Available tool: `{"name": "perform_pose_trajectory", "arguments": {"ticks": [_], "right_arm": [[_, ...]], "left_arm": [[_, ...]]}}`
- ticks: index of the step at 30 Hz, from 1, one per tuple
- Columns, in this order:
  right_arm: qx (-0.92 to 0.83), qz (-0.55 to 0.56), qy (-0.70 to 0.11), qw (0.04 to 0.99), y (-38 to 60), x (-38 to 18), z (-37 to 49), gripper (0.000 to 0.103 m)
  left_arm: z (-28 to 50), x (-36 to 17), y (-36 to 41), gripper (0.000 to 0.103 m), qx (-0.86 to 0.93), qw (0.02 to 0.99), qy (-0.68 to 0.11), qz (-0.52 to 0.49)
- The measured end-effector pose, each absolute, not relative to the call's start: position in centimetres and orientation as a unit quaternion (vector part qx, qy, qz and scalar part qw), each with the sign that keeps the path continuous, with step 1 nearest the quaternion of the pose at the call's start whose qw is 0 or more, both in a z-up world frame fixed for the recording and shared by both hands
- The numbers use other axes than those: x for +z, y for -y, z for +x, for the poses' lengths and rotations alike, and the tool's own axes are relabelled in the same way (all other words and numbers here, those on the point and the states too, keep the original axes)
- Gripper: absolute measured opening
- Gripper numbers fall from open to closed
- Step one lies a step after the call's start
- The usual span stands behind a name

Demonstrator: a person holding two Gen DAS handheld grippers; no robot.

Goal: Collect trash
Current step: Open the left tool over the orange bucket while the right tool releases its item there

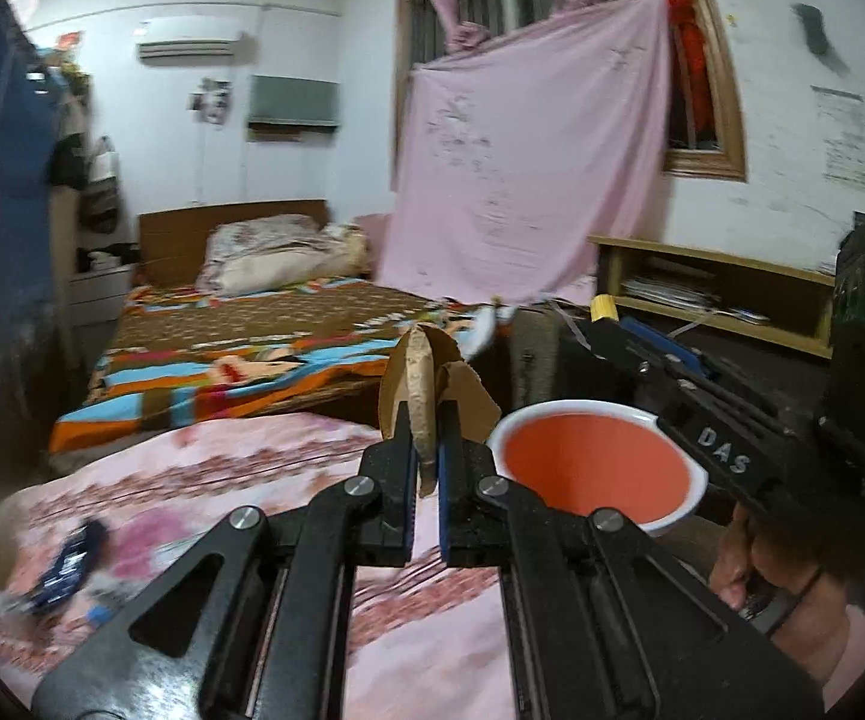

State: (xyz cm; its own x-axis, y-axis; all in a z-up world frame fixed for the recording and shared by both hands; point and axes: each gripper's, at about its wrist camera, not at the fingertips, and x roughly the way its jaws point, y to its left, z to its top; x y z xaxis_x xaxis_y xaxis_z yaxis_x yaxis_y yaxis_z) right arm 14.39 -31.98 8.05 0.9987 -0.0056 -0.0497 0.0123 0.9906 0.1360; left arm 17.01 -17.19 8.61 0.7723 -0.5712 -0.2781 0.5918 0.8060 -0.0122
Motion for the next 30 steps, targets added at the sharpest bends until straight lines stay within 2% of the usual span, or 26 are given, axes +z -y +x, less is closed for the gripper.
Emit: {"name": "perform_pose_trajectory", "arguments": {"ticks": [10, 22, 26, 30], "right_arm": [[-0.123, 0.192, -0.087, 0.970, 40.9, 5.1, 15.9, 0.017], [-0.160, 0.248, -0.146, 0.944, 44.5, 2.4, 16.1, 0.018], [-0.160, 0.252, -0.157, 0.941, 44.2, 2.3, 15.9, 0.018], [-0.156, 0.248, -0.157, 0.943, 43.9, 2.5, 15.7, 0.020]], "left_arm": [[21.0, 7.3, 25.0, 0.000, -0.368, 0.898, -0.238, 0.034], [24.4, 4.9, 30.2, 0.000, -0.381, 0.850, -0.362, 0.014], [24.6, 4.9, 29.5, 0.014, -0.379, 0.849, -0.368, -0.008], [24.8, 4.7, 28.7, 0.019, -0.376, 0.853, -0.362, -0.018]]}}
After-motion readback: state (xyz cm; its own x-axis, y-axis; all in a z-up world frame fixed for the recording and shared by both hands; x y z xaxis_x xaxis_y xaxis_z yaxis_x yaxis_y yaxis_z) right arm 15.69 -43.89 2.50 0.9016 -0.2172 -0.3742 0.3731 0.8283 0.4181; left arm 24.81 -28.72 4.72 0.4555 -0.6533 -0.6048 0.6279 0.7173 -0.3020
